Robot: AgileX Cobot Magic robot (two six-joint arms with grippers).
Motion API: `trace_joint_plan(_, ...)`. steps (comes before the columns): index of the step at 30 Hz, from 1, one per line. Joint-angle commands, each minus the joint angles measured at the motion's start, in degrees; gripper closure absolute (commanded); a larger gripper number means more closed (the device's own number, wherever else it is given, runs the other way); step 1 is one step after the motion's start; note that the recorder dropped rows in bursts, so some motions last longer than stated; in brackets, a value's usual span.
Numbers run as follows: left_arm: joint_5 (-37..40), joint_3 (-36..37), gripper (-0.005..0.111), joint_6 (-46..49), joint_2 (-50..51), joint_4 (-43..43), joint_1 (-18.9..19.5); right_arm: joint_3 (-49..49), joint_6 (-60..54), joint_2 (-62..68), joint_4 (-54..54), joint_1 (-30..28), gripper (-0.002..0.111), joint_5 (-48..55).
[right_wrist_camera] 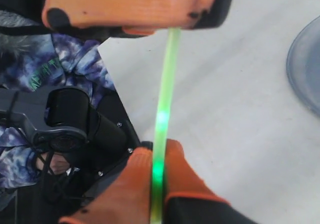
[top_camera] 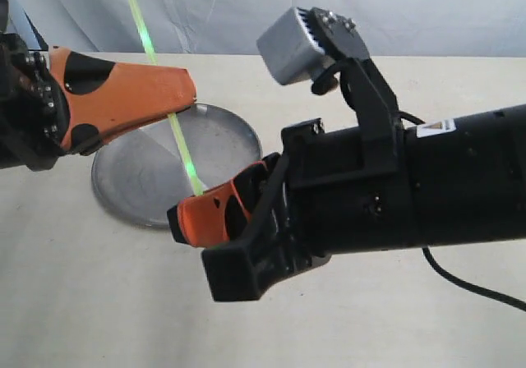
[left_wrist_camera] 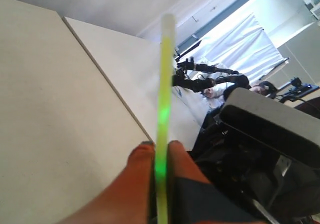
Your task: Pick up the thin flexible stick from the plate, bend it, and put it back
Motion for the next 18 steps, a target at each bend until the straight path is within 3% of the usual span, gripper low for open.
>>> trace_joint_plan(1,-4.11,-0.01,0.106,6.6,3.15,-3.77,-0.21,-0.19,-3.49,0.65,4.67,-0.07,0.109,2.22)
trace_joint_plan(11,-0.64,-0.01,0.106,11.95,3.99,5.13,-0.21,-0.19,-3.62,-4.41,7.88,-0.07,0.109,5.02)
trace_joint_plan(18,-2.12,-0.01,0.106,12.1,3.99,1.05,-0.21,-0.19,-3.62,-4.81,0.1,-0.07,0.109,0.2)
